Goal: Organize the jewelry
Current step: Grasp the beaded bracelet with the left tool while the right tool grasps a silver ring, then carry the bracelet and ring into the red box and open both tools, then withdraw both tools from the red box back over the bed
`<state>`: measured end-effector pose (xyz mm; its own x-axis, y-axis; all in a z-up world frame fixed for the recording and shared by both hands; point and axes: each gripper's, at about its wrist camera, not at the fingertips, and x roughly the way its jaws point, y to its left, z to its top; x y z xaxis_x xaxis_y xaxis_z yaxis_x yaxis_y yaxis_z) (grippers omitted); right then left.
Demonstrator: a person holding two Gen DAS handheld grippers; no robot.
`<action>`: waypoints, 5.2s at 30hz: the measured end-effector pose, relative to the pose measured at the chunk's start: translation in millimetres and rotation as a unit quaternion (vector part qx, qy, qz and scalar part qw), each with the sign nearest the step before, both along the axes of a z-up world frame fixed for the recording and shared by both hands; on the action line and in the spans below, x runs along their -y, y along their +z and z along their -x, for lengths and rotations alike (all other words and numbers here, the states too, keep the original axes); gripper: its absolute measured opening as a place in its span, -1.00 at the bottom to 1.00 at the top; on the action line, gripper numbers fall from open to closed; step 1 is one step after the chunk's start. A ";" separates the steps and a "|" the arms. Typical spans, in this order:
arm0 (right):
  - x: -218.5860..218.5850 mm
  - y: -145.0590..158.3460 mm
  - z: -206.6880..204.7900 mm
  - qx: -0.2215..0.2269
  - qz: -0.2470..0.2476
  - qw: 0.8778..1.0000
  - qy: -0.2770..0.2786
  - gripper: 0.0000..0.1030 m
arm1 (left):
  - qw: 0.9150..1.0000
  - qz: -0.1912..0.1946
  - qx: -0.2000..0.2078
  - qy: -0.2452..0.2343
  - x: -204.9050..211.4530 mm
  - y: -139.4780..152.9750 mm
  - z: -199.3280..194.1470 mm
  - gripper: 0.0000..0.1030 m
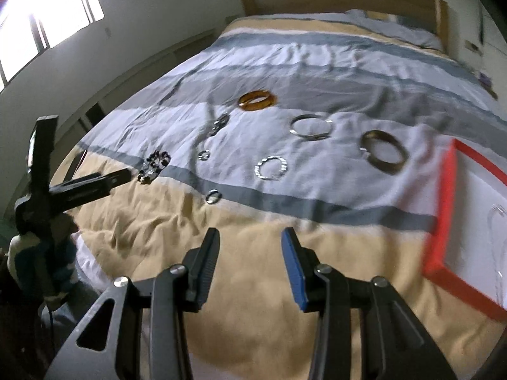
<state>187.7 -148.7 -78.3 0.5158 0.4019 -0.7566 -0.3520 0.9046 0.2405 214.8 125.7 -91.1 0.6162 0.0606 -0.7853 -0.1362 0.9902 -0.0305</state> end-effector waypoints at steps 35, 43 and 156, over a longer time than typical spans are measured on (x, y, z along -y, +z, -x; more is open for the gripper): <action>-70.2 -68.1 -68.8 -0.020 -0.015 0.996 0.081 -0.63 | 1.000 0.010 0.004 -0.018 2.7 -54.5 -49.1 -0.18; -59.5 -51.6 -51.1 -0.015 -0.022 0.997 0.074 -0.64 | 0.998 0.032 0.002 -0.046 9.2 -44.1 -42.0 -0.64; 237.2 77.3 128.2 0.051 0.050 0.981 -0.182 -0.45 | 0.962 -0.015 0.100 -0.253 317.3 119.4 109.4 0.59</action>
